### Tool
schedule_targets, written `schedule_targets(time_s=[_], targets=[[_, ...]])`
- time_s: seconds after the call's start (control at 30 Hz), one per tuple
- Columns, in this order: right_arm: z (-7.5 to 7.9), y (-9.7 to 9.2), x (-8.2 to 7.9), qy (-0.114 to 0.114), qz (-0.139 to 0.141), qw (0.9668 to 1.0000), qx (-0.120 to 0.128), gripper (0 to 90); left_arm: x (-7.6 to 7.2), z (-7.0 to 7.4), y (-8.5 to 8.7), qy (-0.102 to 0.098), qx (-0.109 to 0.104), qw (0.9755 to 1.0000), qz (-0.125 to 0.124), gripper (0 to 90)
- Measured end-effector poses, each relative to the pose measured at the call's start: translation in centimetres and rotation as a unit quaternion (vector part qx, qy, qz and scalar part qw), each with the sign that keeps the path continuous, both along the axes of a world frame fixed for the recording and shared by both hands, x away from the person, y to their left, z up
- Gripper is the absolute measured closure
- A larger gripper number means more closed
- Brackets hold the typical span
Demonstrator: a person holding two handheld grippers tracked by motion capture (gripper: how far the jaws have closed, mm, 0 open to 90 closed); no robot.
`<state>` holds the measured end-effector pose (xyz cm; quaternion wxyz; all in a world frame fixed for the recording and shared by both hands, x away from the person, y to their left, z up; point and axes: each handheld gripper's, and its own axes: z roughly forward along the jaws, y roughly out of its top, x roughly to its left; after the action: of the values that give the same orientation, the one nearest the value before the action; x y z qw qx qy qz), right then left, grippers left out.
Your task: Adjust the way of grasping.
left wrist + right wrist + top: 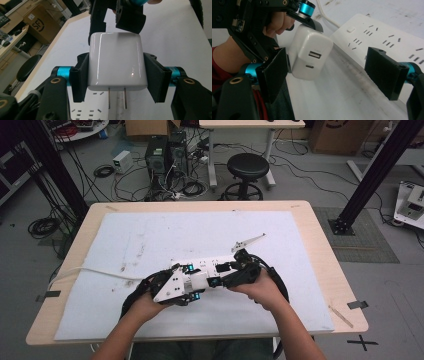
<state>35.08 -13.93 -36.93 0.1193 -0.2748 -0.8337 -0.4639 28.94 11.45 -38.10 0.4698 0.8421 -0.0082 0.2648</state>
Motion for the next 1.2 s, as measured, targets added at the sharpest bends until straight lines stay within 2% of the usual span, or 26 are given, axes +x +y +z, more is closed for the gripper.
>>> schedule_targets(time_s=[0.17, 0.37, 0.4, 0.47, 0.53, 0.57, 0.6, 0.7, 0.73, 0.93, 1.07, 1.13, 1.17, 1.2], targets=[[-0.3, 0.5, 0.2, 0.017, 0.008, 0.9997, 0.018, 19.3, -0.1, 0.0, -0.3, -0.007, -0.003, 1.0, -0.001, 42.4], [-0.6, 1.0, 0.2, 0.028, 0.016, 0.9992, 0.022, 20.6, -0.4, 0.0, -0.9, -0.015, -0.005, 0.9999, -0.006, 42.4], [-0.7, 1.1, 0.2, 0.031, 0.016, 0.9991, 0.023, 24.9, -0.4, 0.0, -1.0, -0.018, -0.005, 0.9998, -0.006, 42.4], [-0.8, 1.1, 0.3, 0.03, 0.024, 0.9989, 0.029, 28.0, -0.4, 0.0, -1.1, -0.016, -0.002, 0.9998, -0.006, 42.5], [-0.8, 1.2, 0.3, 0.036, 0.028, 0.9985, 0.029, 28.0, -0.4, 0.0, -1.1, -0.016, -0.002, 0.9998, -0.006, 42.4], [-0.8, 1.2, 0.3, 0.036, 0.028, 0.9985, 0.029, 28.4, -0.4, 0.0, -1.2, -0.023, -0.002, 0.9997, -0.005, 42.4], [-1.0, 1.5, 0.3, 0.042, 0.041, 0.9975, 0.039, 36.3, -0.4, 0.0, -1.2, -0.021, -0.004, 0.9998, -0.006, 42.5], [-1.1, 1.6, 0.4, 0.049, 0.044, 0.9971, 0.039, 37.0, -0.4, 0.0, -1.2, -0.023, -0.003, 0.9997, -0.006, 42.5], [-1.2, 1.6, 0.4, 0.052, 0.048, 0.9967, 0.04, 43.7, -0.4, 0.0, -1.1, -0.022, -0.001, 0.9998, -0.005, 42.5], [-1.3, 1.7, 0.4, 0.062, 0.053, 0.9957, 0.043, 46.8, -0.4, 0.0, -1.2, -0.025, 0.002, 0.9997, -0.002, 42.5], [-1.3, 1.6, 0.5, 0.074, 0.053, 0.9947, 0.049, 54.9, -0.4, 0.0, -1.1, -0.031, 0.001, 0.9995, -0.002, 42.5], [-1.3, 1.5, 0.6, 0.073, 0.055, 0.9946, 0.05, 54.9, -0.4, 0.0, -1.1, -0.031, 0.001, 0.9995, -0.002, 42.5], [-1.4, 1.5, 0.7, 0.081, 0.051, 0.9942, 0.049, 56.9, -0.5, 0.0, -1.2, -0.037, 0.009, 0.9993, 0.0, 42.4], [-1.4, 1.5, 0.7, 0.085, 0.051, 0.9939, 0.049, 57.9, -0.4, -0.1, -1.2, -0.033, 0.009, 0.9994, 0.001, 42.2]])
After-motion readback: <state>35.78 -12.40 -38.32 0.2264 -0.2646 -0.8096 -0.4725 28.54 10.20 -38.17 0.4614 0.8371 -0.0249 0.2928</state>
